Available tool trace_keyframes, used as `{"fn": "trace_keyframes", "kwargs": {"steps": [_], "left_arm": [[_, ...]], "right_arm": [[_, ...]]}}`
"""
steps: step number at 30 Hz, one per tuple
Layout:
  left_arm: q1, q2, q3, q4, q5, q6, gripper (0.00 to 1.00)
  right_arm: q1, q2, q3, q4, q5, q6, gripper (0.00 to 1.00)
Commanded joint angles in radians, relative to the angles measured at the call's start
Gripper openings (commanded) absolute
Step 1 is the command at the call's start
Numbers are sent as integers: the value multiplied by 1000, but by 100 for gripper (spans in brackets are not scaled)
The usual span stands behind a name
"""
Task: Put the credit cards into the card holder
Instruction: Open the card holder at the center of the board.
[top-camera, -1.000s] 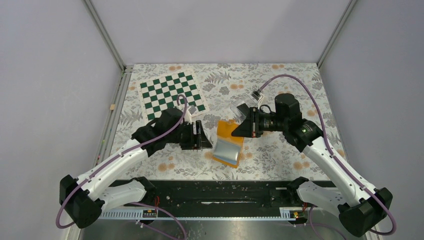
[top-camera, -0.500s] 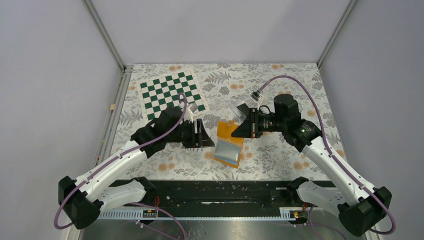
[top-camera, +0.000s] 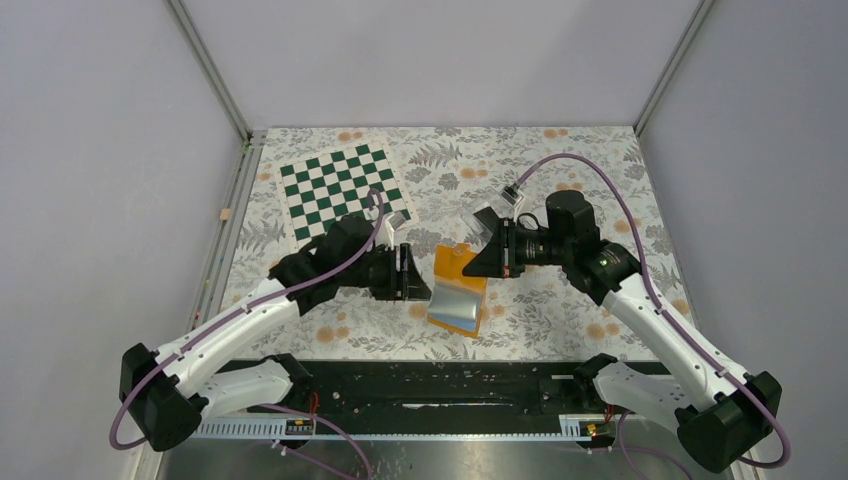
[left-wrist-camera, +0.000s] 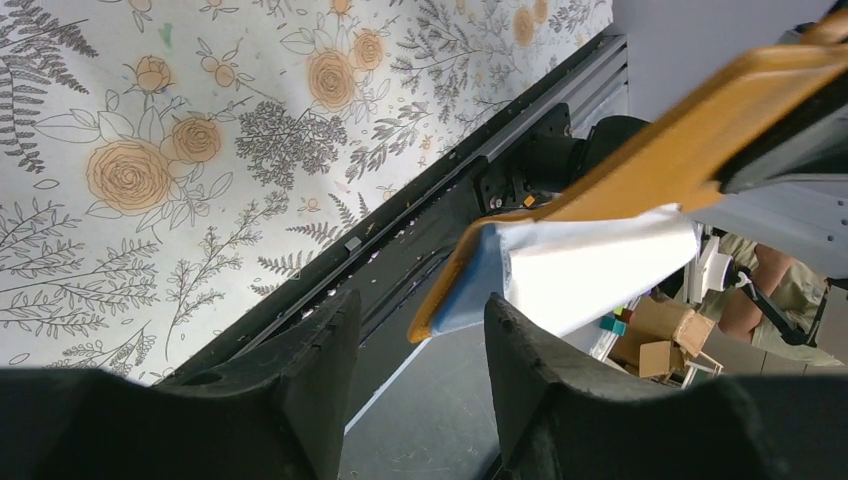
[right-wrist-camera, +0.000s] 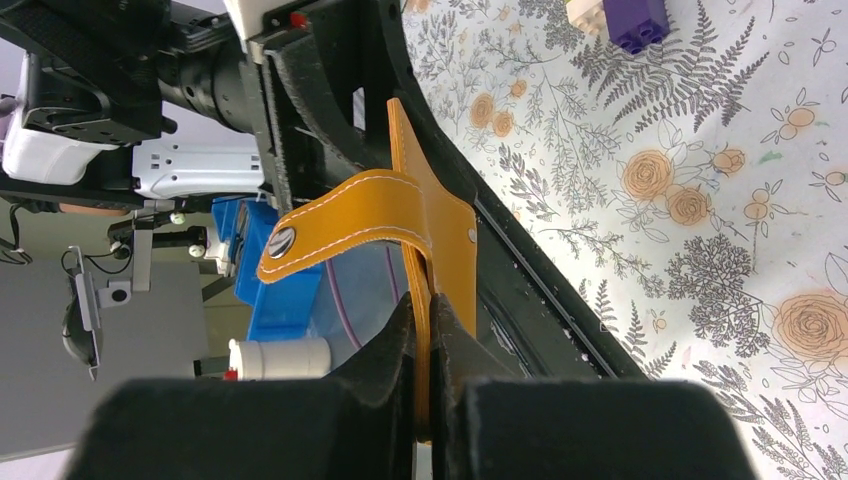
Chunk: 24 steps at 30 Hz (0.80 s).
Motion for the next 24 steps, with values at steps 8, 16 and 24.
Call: {"fn": "trace_keyframes", "kwargs": {"steps": [8, 16, 24], "left_arm": [[-4, -54, -24, 265, 101, -84, 49], [-3, -40, -98, 474, 162, -145, 53], [-2, -56, -171, 685, 225, -225, 37]], "right_arm": [[-7, 1, -27, 91, -88, 29, 0], [-7, -20, -64, 204, -152, 127, 0], [-6, -30, -101, 348, -169, 249, 0]]}}
